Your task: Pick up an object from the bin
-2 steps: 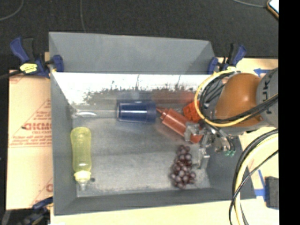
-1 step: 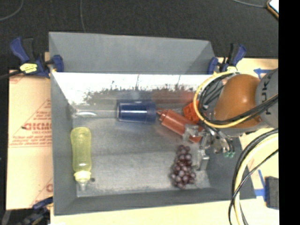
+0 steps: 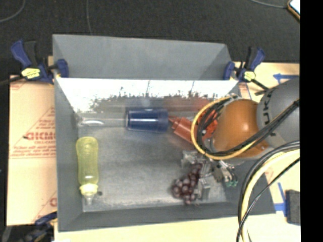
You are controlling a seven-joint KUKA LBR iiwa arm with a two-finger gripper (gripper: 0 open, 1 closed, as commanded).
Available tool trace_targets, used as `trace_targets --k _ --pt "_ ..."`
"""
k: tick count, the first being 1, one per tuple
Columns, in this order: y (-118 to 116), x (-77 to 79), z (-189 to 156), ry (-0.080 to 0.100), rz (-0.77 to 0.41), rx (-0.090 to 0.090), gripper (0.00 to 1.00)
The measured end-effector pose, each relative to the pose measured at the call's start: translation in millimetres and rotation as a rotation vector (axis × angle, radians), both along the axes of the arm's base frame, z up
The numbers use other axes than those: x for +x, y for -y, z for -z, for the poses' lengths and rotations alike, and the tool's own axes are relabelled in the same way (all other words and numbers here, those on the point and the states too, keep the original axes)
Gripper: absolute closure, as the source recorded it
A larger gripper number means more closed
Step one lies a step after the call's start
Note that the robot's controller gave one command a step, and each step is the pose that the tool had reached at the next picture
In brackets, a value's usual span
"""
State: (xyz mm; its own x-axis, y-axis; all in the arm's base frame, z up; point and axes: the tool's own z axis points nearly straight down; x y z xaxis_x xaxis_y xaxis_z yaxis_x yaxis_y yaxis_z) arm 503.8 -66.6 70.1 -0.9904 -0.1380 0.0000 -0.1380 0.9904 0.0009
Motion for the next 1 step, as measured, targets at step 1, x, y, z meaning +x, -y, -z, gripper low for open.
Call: trace_targets --k 1 --pt "-25.7 3.6 -0.4 0.009 -0.040 -0.005 1.00"
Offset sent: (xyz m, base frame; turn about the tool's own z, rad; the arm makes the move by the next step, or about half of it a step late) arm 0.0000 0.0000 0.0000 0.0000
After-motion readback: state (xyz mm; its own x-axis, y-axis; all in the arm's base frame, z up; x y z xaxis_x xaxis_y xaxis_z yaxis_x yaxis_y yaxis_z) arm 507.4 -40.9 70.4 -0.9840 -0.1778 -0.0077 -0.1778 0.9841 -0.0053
